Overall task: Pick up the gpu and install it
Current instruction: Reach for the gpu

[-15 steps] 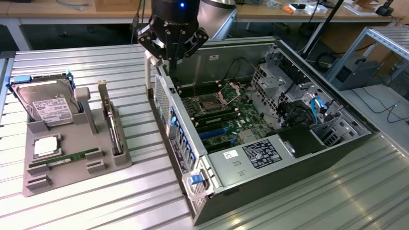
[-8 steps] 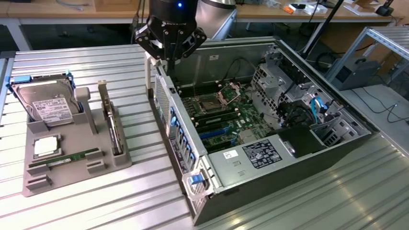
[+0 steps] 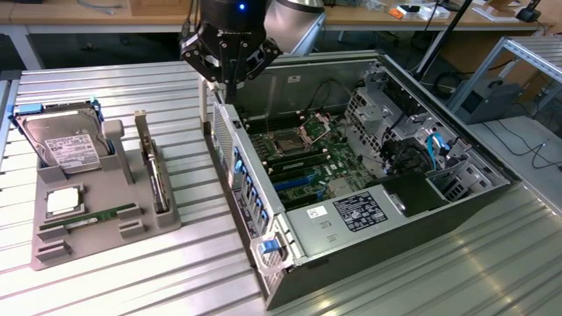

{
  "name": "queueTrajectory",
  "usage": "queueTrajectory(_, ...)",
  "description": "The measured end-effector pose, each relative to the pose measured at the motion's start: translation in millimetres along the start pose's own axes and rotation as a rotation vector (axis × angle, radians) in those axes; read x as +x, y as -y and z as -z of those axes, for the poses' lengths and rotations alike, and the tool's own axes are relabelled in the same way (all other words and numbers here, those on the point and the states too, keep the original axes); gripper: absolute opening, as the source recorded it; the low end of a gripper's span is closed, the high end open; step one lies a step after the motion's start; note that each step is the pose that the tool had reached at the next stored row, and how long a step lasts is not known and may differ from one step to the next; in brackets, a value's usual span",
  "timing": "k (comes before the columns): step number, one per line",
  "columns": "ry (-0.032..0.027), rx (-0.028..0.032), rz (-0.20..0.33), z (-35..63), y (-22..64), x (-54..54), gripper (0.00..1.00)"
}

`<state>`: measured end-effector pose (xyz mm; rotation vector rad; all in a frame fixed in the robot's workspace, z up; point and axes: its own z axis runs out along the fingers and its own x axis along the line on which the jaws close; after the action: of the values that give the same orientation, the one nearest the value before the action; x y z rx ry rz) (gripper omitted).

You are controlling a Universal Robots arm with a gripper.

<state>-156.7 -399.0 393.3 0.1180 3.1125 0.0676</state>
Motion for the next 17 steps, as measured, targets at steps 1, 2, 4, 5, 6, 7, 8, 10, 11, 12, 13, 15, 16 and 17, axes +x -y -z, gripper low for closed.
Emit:
queueTrajectory(1, 0.0, 0.0, 0.0, 0.0, 0.0, 0.6, 0.11)
queueTrajectory(2, 0.0, 0.0, 0.0, 0.0, 0.1, 1.2, 0.11)
queueTrajectory(4, 0.0, 0.0, 0.0, 0.1, 0.2, 2.6, 0.11)
queueTrajectory(5, 0.0, 0.0, 0.0, 0.1, 0.2, 3.1, 0.11)
queueTrajectory(6, 0.0, 0.0, 0.0, 0.1, 0.3, 3.4, 0.11)
queueTrajectory(7, -0.0001, 0.0, 0.0, 0.1, 0.3, 4.0, 0.11)
queueTrajectory(8, 0.0, -0.0001, 0.0, 0.1, 0.4, 4.8, 0.11)
queueTrajectory(10, 0.0, 0.0, 0.0, 0.2, 0.5, 6.6, 0.11)
queueTrajectory(11, 0.0, 0.0, 0.0, 0.2, 0.6, 8.6, 0.11)
queueTrajectory(12, 0.0, 0.0, 0.0, 0.3, 0.7, 10.1, 0.11)
queueTrajectory(13, 0.0, 0.0, 0.0, 0.3, 0.8, 11.3, 0.11)
queueTrajectory(15, 0.0, 0.0, 0.0, 0.3, 1.0, 13.0, 0.11)
queueTrajectory(16, -0.0001, 0.0, 0.0, 0.4, 1.0, 13.6, 0.11)
queueTrajectory(17, 0.0, 0.0, 0.0, 0.4, 1.1, 14.4, 0.11)
